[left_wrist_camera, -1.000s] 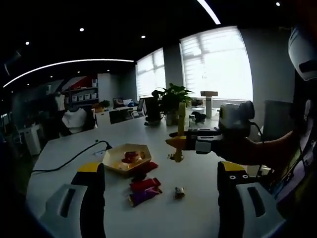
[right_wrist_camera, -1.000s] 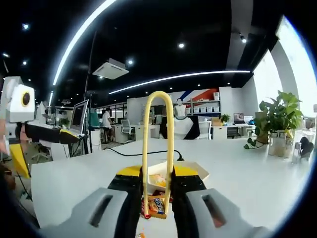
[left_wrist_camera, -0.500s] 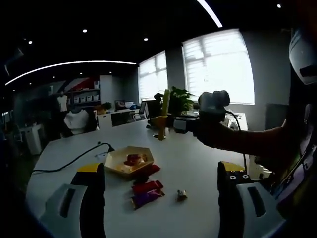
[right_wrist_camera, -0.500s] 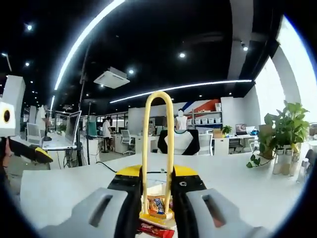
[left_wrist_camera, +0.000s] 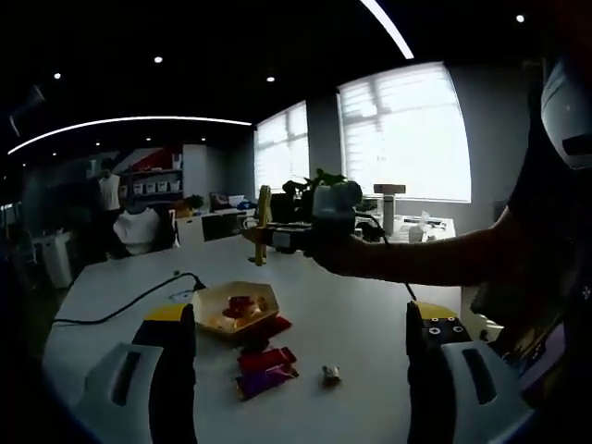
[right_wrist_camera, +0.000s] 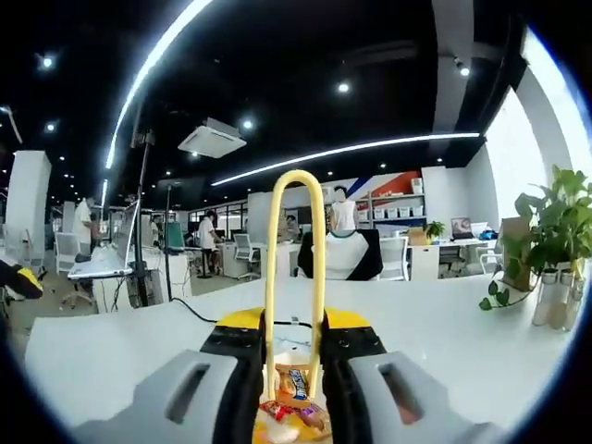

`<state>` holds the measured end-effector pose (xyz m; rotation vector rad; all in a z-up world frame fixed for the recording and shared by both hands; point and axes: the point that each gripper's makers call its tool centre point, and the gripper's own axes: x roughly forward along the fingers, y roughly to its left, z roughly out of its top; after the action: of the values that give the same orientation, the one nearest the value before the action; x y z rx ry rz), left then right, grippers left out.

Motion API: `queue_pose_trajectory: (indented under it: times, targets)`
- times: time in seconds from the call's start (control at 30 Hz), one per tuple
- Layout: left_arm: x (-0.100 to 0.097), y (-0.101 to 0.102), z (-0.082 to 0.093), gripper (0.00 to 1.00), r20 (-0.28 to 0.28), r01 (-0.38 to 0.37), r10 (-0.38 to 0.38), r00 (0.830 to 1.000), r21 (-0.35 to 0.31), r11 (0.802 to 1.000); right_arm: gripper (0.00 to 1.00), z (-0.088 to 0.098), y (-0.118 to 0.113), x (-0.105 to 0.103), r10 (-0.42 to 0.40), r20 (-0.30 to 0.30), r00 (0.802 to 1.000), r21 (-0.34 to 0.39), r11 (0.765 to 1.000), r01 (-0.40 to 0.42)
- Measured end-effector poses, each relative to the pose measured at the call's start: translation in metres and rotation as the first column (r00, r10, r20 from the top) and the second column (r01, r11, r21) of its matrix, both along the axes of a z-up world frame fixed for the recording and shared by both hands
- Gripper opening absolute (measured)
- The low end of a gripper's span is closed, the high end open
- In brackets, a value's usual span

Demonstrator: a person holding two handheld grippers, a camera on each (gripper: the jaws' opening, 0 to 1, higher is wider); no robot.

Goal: Place the target food into the container with the food tongs after gripping and lifting it, then release it inside without dropping or visibly crushing the food.

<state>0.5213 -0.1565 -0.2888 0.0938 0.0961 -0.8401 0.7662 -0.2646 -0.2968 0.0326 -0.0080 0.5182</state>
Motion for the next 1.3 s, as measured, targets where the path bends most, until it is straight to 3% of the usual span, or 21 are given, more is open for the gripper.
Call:
queue_pose_trajectory:
  times: [0.1, 0.17, 0.37, 0.5, 0.53, 0.63, 0.87, 1.0, 1.3]
  targets:
    - [0.0, -0.001, 0.004, 1.0, 0.011, 0.004, -0.004, 1.0, -0.005, 1.0, 0.18, -0.022, -0.006, 0.019, -0.01, -0.045, 0.999, -0.057, 0.998, 0.008]
    - [0.0, 0.0, 0.005, 1.0, 0.012, 0.0, 0.0, 1.0, -0.003, 1.0, 0.17, -0.035, -0.012, 0.032, -0.027, -0.089, 0.996, -0.055, 0.998, 0.022]
    - [0.001, 0.005, 0.003, 1.0, 0.003, -0.017, 0.017, 1.0, 0.001, 1.0, 0.18, -0.052, -0.018, 0.056, -0.04, -0.135, 0.99, -0.077, 0.997, 0.03]
    - [0.003, 0.005, 0.001, 1.0, -0.005, -0.018, 0.018, 1.0, 0.009, 1.0, 0.18, -0.062, -0.021, 0.064, -0.067, -0.186, 0.98, -0.073, 0.996, 0.054]
    - [0.003, 0.005, 0.001, 1.0, -0.005, -0.018, 0.018, 1.0, 0.009, 1.0, 0.18, -0.07, -0.017, 0.064, -0.054, -0.223, 0.973, -0.09, 0.995, 0.034]
    - [0.005, 0.007, 0.003, 1.0, -0.005, -0.022, 0.022, 1.0, 0.014, 1.0, 0.18, -0.073, -0.012, 0.065, -0.049, -0.204, 0.978, -0.127, 0.992, 0.024]
    - [0.006, 0.011, 0.005, 1.0, 0.001, -0.033, 0.033, 0.999, 0.019, 0.999, 0.22, -0.072, -0.004, 0.061, -0.022, -0.212, 0.977, -0.078, 0.997, 0.005]
    - [0.006, 0.011, 0.003, 1.0, -0.004, -0.034, 0.034, 0.999, 0.018, 0.999, 0.22, -0.068, 0.0, 0.057, -0.004, -0.202, 0.979, -0.091, 0.996, -0.015]
    - [0.003, 0.009, 0.001, 1.0, -0.007, -0.031, 0.031, 0.999, 0.014, 0.999, 0.22, -0.034, 0.004, 0.036, 0.032, -0.132, 0.991, -0.06, 0.997, -0.04]
